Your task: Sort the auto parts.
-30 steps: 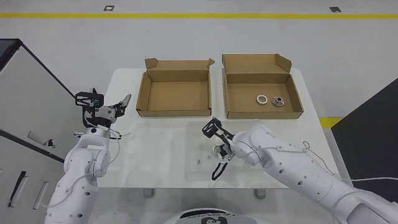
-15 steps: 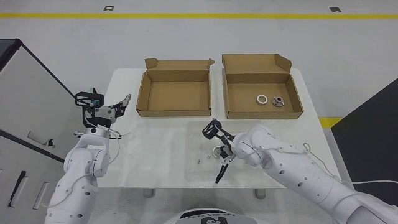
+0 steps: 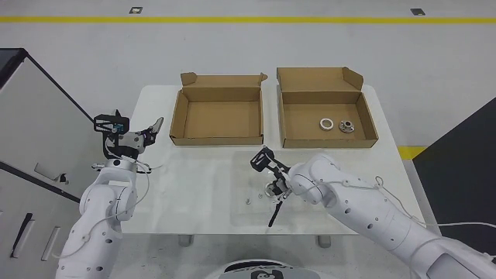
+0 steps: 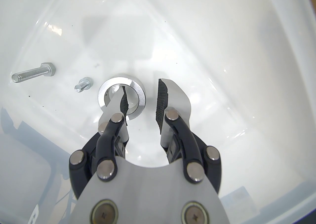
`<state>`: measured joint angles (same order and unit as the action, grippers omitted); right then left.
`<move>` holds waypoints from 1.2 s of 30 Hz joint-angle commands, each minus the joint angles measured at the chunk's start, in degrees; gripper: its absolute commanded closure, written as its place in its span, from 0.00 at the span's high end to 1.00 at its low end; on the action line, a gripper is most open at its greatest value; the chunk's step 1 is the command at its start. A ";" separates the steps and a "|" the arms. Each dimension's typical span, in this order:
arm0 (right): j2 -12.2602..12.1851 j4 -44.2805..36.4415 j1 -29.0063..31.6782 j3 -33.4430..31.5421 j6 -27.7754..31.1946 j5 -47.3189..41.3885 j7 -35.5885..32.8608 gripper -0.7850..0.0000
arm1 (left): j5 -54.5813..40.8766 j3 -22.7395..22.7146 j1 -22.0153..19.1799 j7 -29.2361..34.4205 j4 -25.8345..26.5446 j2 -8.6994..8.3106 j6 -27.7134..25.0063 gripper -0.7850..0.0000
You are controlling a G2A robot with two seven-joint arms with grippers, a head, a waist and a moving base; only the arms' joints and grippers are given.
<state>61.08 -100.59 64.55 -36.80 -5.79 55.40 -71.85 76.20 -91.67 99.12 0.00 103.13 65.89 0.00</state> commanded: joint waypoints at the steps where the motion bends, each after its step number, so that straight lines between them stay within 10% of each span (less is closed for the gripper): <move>1: 0.18 0.32 -0.11 0.13 0.00 0.01 -0.31 0.37 | 0.00 0.00 0.00 0.00 0.00 0.00 0.00 1.00; 7: 0.73 1.16 -0.45 0.29 0.11 -0.28 -1.19 0.29 | 0.00 0.00 0.00 0.00 0.00 0.00 0.00 1.00; 10: 0.95 1.49 -0.50 0.30 0.22 -0.38 -1.44 0.00 | 0.00 0.00 0.00 0.00 0.00 0.00 0.00 1.00; 23: 0.90 -3.05 1.30 -2.02 -2.35 1.80 -1.87 0.00 | 0.00 0.00 0.00 0.00 0.00 0.00 0.00 1.00; 36: -3.04 -19.29 11.28 -17.87 -0.50 -1.77 -4.09 0.00 | 0.00 0.00 0.00 0.00 0.00 0.00 0.00 1.00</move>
<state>58.39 -118.58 74.70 -52.67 -6.74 54.53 -75.89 76.20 -91.67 99.12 0.00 103.13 65.89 0.00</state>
